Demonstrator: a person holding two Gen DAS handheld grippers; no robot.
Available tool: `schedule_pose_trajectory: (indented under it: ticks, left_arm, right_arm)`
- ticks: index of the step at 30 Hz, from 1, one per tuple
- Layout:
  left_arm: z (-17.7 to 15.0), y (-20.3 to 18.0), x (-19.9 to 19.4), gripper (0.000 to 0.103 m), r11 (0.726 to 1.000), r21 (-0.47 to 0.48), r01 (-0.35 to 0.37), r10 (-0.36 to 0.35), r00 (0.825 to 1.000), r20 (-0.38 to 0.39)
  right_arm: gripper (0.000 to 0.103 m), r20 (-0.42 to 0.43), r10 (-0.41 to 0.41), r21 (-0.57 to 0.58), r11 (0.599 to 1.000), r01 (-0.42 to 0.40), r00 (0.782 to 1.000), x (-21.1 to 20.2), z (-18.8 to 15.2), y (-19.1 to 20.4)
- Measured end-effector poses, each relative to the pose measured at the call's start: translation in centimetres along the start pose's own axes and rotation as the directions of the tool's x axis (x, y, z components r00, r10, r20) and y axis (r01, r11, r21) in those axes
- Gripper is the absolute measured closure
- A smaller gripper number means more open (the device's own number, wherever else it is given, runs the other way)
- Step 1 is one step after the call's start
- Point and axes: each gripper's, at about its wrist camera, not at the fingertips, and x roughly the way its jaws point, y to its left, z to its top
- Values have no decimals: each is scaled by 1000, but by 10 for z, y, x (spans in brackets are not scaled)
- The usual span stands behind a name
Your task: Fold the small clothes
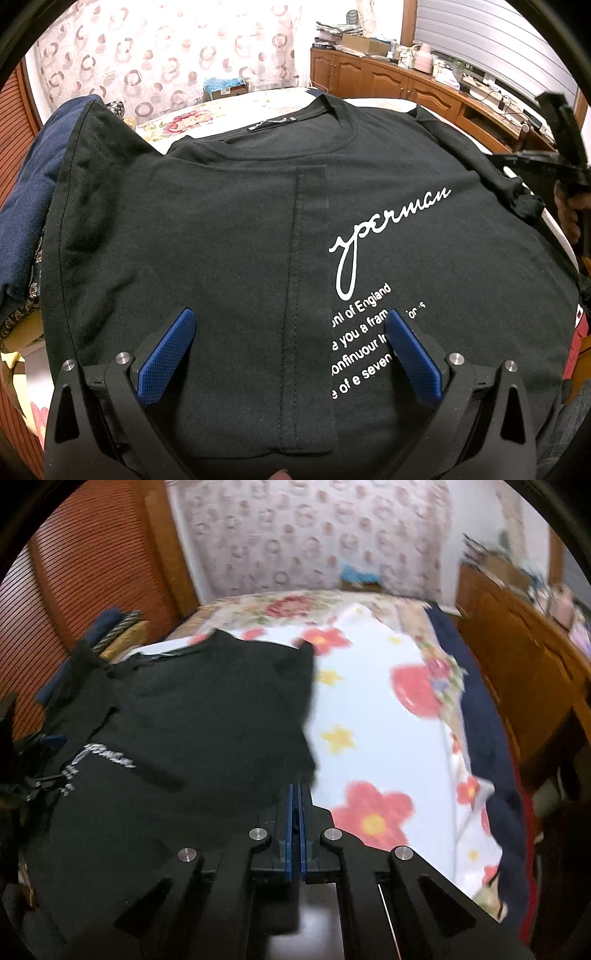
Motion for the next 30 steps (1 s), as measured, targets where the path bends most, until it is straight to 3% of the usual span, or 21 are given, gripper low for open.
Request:
schedule_pose_trajectory:
  ticks: [5, 8, 11, 12, 13, 14, 15, 24, 28, 30]
  left_arm:
    - [0, 0, -3, 0, 1000, -13, -19, 19, 1000, 7]
    - [-2, 7, -17, 0, 998, -52, -25, 28, 998, 62]
    - [-3, 13, -34, 0, 996, -90, -23, 32, 993, 110]
    - [-3, 15, -41, 0, 995, -98, -25, 37, 991, 126]
    - [-3, 15, -48, 0, 994, -106, -28, 43, 989, 144]
    - [-3, 16, -57, 0, 993, -114, -35, 54, 984, 168]
    - [-3, 17, -63, 0, 992, -119, -39, 61, 981, 184]
    - [-6, 27, -91, 0, 986, -160, -53, 94, 961, 259]
    - [-6, 34, -92, 0, 982, -172, -76, 122, 954, 273]
    - [-2, 39, -91, 0, 980, -176, -96, 142, 951, 275]
  right_arm:
    - [101, 60, 102, -95, 991, -96, 993, -10, 29, 49]
    - [101, 67, 158, -141, 979, -147, 985, -7, 47, 79]
    - [100, 47, 279, -136, 953, -270, 959, 2, 59, 101]
    - [94, 46, 296, -143, 947, -287, 954, 3, 60, 107]
    - [88, 55, 278, -154, 951, -267, 959, 3, 61, 113]
    - [74, 64, 254, -158, 958, -241, 965, 3, 61, 114]
    - [71, 70, 242, -155, 961, -229, 968, 1, 59, 114]
    - [71, 60, 32, -110, 994, -25, 998, -23, 4, 94]
    - [71, 38, -12, -117, 993, 16, 999, -22, -12, 100]
    - [63, 36, -23, -119, 993, 27, 999, -23, -10, 100]
